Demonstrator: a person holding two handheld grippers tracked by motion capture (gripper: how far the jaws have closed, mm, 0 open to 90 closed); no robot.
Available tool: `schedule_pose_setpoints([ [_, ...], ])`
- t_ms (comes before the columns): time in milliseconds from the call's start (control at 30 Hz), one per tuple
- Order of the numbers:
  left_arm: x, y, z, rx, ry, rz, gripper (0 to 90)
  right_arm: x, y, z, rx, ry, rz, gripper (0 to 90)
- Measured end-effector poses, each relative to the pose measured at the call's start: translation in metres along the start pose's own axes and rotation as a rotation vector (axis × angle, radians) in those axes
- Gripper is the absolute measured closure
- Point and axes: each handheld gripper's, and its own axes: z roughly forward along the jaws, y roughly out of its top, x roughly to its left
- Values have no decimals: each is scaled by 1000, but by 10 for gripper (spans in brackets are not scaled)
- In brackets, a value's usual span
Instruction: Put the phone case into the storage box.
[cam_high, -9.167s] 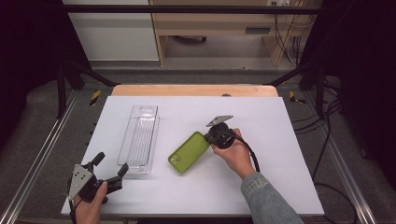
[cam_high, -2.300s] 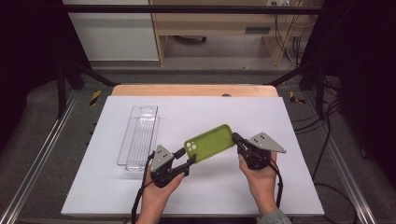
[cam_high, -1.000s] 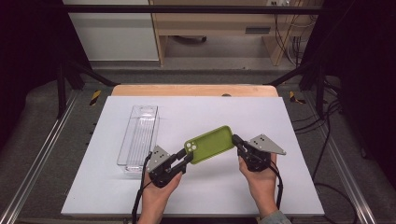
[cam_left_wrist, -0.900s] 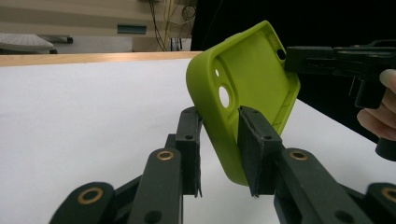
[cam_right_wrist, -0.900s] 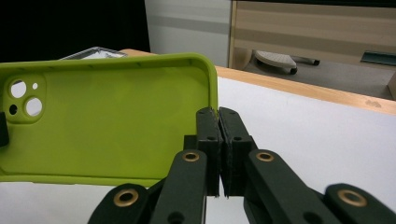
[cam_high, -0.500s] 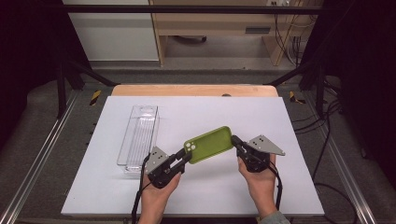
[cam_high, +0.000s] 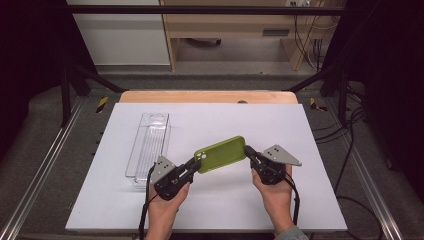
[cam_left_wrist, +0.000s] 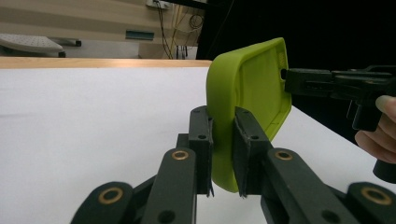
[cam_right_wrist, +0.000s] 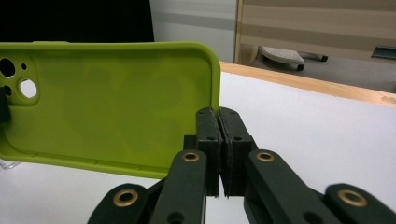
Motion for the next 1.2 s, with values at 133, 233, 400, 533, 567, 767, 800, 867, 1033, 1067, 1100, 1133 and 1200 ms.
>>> schedule_pose_setpoints([
  [133, 1, 1, -1, 2, 4, -3, 791, 2, 0, 2, 2, 1, 2, 880],
  [233, 2, 1, -2, 4, 1, -10, 793, 3, 0, 3, 3, 3, 4, 880],
  [400, 2, 2, -4, -1, 6, -9, 796, 4, -1, 4, 6, 9, 7, 879],
  [533, 2, 2, -4, -4, 12, -7, 798, 4, -1, 4, 8, 14, 10, 878],
  [567, 1, 2, -4, -5, 15, -7, 798, 4, -1, 4, 9, 16, 11, 878],
  [767, 2, 1, -4, -1, 23, -2, 799, 3, -2, 3, 20, 28, 17, 874],
  [800, 2, 1, -4, 0, 24, -2, 799, 3, -3, 3, 22, 30, 18, 873],
  [867, 2, 1, -4, 1, 26, -1, 799, 3, -3, 4, 28, 37, 20, 870],
  [1033, 1, 0, -5, 0, 39, 8, 799, 2, -5, 4, 41, 51, 21, 862],
  [1067, 1, 0, -5, 1, 41, 9, 799, 2, -5, 4, 42, 53, 19, 859],
  [1100, 1, -1, -5, 1, 43, 11, 799, 2, -5, 5, 45, 55, 19, 852],
  [1133, 1, -1, -5, 2, 46, 13, 799, 2, -5, 5, 48, 59, 22, 838],
  [1200, 2, -2, -5, 4, 50, 11, 799, 2, -5, 5, 53, 69, 24, 823],
])
